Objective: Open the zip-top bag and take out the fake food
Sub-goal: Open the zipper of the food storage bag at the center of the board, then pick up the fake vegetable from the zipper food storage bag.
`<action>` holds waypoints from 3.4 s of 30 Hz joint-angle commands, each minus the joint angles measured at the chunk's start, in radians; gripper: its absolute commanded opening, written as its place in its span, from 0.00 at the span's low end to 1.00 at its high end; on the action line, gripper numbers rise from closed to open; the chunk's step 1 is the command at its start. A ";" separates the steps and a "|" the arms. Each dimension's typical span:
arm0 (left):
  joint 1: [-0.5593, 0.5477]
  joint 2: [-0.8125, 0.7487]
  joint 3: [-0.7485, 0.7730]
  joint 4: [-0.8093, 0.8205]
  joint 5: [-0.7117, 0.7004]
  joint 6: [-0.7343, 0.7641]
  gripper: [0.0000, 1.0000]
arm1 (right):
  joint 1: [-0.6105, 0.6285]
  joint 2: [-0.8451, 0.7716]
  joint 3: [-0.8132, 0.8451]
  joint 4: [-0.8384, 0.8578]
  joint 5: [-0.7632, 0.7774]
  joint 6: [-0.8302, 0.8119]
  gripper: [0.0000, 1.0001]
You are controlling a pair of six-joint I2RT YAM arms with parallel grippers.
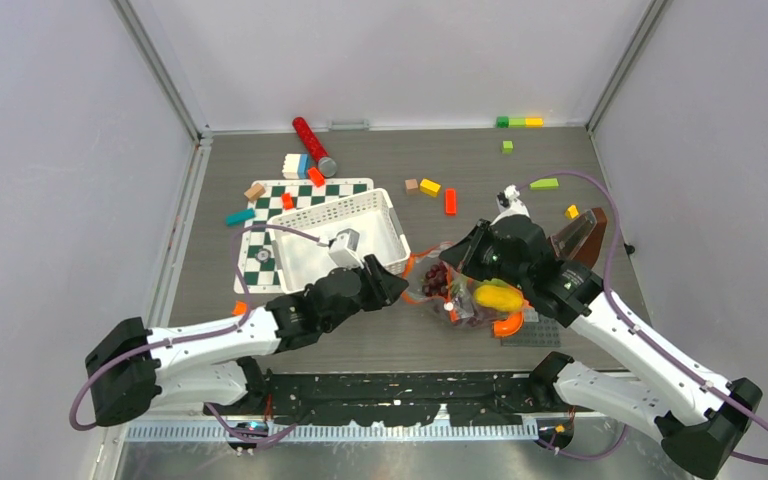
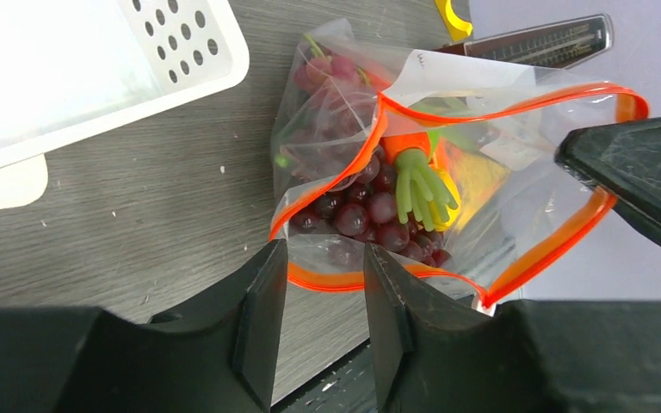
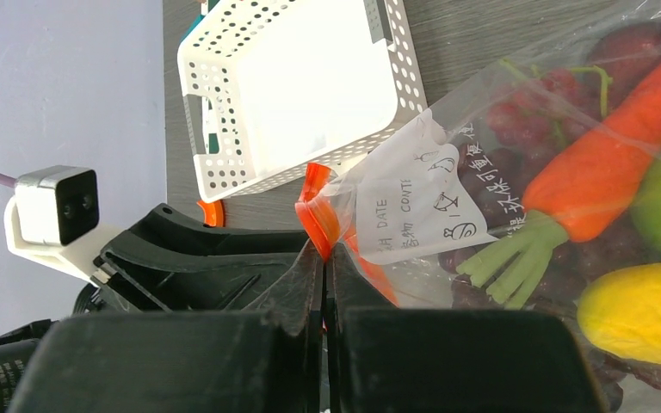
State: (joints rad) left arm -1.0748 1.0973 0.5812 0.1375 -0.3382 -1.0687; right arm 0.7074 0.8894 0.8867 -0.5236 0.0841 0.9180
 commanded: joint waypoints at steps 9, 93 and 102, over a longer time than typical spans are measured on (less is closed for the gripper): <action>-0.060 0.090 0.054 -0.069 -0.132 -0.089 0.44 | 0.004 -0.038 0.007 0.104 -0.005 0.032 0.00; 0.019 0.300 0.406 -0.198 0.286 0.128 0.25 | 0.004 -0.028 0.049 -0.062 -0.108 -0.230 0.00; 0.015 0.397 0.384 -0.160 0.235 0.070 0.25 | 0.004 -0.036 0.050 -0.070 -0.119 -0.224 0.00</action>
State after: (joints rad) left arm -1.0592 1.4918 0.9585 -0.0921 -0.0612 -0.9676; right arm 0.7078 0.8757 0.8997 -0.6392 -0.0216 0.6872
